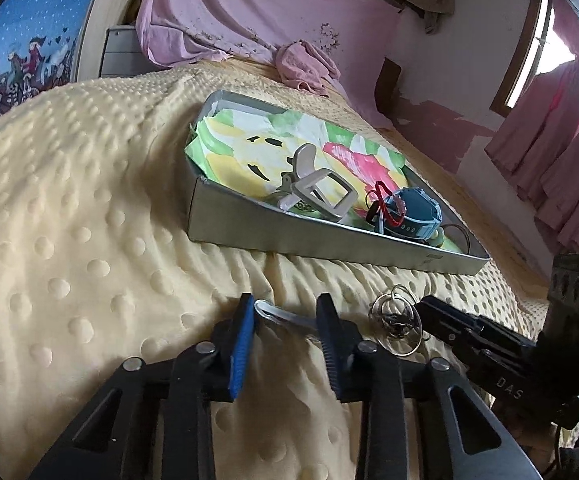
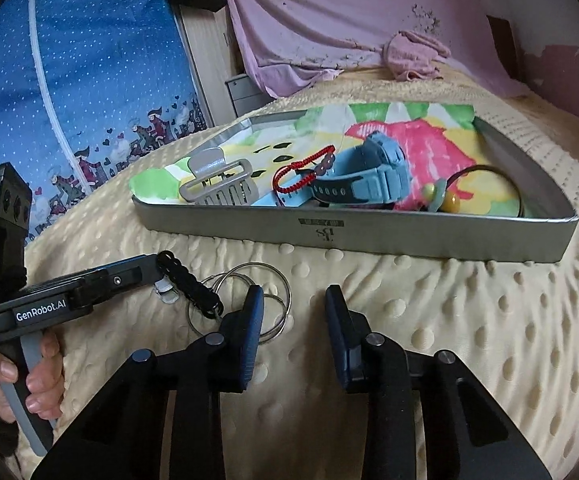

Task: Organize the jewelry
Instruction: 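Grasp the white hair pin on the blanket with the left tool, then carry the hair pin into the tray and open the left tool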

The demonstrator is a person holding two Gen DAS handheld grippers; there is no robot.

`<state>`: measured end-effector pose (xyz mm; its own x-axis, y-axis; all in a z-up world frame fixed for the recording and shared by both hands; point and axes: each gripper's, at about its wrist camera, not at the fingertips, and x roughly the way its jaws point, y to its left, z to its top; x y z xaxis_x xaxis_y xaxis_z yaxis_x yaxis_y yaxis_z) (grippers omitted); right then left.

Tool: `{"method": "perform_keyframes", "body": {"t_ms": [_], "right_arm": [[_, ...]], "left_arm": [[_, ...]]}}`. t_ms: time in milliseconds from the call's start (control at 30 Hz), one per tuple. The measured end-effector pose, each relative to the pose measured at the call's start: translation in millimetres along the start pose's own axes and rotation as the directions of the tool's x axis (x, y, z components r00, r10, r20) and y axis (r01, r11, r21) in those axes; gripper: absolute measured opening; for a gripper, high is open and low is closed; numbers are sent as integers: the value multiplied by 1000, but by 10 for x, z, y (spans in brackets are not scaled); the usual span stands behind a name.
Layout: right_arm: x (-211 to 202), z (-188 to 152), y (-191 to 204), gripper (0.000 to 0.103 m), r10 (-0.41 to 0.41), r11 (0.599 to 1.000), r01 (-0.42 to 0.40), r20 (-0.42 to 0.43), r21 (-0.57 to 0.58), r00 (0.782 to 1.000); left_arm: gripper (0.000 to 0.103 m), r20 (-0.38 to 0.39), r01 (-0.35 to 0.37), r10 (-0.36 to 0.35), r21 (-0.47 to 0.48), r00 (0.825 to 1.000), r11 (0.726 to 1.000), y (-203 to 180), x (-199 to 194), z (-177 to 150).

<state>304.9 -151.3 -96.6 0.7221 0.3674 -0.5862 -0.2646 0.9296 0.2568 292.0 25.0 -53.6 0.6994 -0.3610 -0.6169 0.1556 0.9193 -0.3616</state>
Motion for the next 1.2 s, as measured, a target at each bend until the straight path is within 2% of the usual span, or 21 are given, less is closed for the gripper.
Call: {"method": "perform_keyframes", "body": {"t_ms": [133, 300, 567, 867, 1200], "right_arm": [[47, -14, -18, 17, 13, 1000, -13, -12, 8, 1000], [50, -25, 22, 4, 26, 1000, -26, -10, -1, 1000], [-77, -40, -1, 2, 24, 1000, -25, 55, 10, 998], [-253, -14, -65, 2, -9, 999, 4, 146, 40, 989], [-497, -2, -98, 1, -12, 998, -4, 280, 57, 960]], "left_arm": [[15, 0, 19, -19, -13, 1000, 1000, 28, 12, -14], [11, 40, 21, -21, 2, 999, 1000, -3, -67, -69], [7, 108, 47, -49, 23, 993, 999, -51, -221, -135], [7, 127, 49, -51, 23, 991, 999, -44, -240, -151], [4, 190, 57, -66, 53, 980, 997, -114, -381, -165]]}}
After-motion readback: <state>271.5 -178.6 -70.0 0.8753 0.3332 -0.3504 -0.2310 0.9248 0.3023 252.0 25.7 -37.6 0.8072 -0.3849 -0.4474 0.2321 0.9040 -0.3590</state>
